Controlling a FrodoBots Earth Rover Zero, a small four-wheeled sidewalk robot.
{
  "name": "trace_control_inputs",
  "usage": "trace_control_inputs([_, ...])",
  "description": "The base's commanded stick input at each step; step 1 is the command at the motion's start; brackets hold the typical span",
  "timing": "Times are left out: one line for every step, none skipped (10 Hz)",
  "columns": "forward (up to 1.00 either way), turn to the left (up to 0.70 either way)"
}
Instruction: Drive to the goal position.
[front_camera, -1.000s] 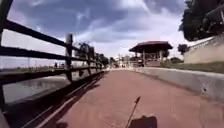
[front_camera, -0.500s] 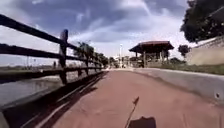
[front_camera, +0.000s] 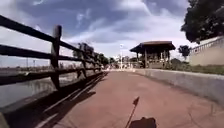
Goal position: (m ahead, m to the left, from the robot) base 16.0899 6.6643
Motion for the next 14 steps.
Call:
trace_control_inputs([0.70,-0.06])
trace_control_inputs([0.70,-0.06])
trace_control_inputs([0.70,-0.06])
trace_control_inputs([0.70,-0.06])
trace_control_inputs([0.70,-0.06])
trace_control_inputs([0.70,-0.06])
trace_control_inputs([0.70,-0.06])
trace_control_inputs([0.70,-0.01])
trace_control_inputs([0.70,0.26])
trace_control_inputs([0.70,0.29])
trace_control_inputs([0.70,0.29])
trace_control_inputs([0.70,0.29])
trace_control_inputs([0.70,0.29])
trace_control_inputs([0.70,0.29])
